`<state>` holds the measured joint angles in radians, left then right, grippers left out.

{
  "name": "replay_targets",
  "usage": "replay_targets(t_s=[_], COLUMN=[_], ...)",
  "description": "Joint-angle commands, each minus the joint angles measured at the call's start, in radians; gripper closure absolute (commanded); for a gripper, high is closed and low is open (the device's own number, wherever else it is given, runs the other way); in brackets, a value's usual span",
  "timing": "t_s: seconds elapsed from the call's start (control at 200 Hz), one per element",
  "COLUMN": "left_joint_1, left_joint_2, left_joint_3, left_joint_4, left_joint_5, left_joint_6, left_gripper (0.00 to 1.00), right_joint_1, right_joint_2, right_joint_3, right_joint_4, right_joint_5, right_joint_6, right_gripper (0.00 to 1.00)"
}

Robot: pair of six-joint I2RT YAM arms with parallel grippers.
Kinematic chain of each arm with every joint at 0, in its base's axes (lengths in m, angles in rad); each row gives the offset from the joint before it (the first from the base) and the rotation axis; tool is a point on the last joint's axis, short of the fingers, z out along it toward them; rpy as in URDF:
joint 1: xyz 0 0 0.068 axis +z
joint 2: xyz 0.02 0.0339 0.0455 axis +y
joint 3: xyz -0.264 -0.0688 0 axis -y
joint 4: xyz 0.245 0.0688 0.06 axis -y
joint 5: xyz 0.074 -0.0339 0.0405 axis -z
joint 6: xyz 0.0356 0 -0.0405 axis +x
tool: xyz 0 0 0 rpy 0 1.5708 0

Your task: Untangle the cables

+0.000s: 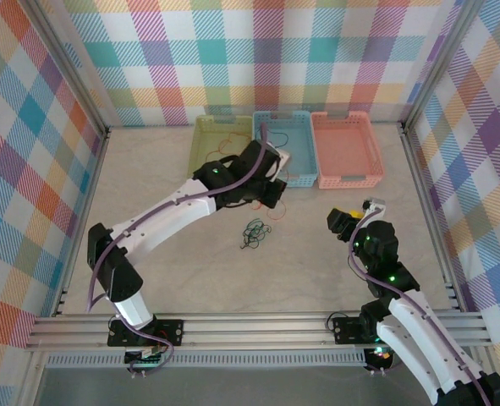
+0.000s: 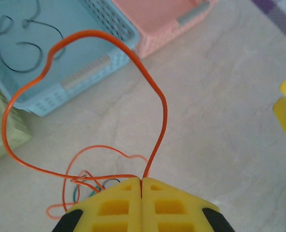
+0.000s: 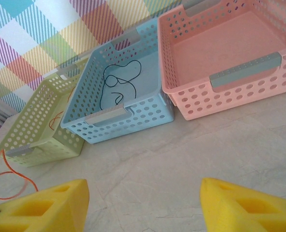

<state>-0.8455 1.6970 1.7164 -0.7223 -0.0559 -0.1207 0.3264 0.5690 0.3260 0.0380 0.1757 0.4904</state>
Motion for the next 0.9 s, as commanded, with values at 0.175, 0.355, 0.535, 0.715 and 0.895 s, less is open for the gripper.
replay_targets(t_s=[0.175,0.355,0.535,0.715,0.895], left_joint_1=[0.168,0.287,0.365,0.418,0.463], left_joint_2=[-0.011,0.066,0.225,0.445,0.595], left_joint_3=[0.098,0.157,0.311,0.534,0.633], left_joint_4=[0.069,0.127,0.128,0.04,0.021], left_joint_5=[-0.092,-0.098,-0.135,-0.134,-0.116], left_joint_6=[-0.061,-0.11,-0.116,-0.113,-0.136], left_gripper=[1.0,1.0,1.0,1.0,0.96], right_joint_1=[-0.003,-0.003,-0.003,-0.003,-0.004], right_joint_2=[0.037,0.063,0.065,0.065,0.066], right_joint_3=[-0.016,-0.017,-0.024,-0.021,-0.021], right_joint_4=[0.07,0.08,0.086,0.087,0.082], right_joint_5=[0.005,0.01,0.009,-0.002,-0.001], right_joint_6=[0.009,0.008,0.02,0.018,0.013], right_gripper=[0.38,0.38,0.38,0.38,0.38])
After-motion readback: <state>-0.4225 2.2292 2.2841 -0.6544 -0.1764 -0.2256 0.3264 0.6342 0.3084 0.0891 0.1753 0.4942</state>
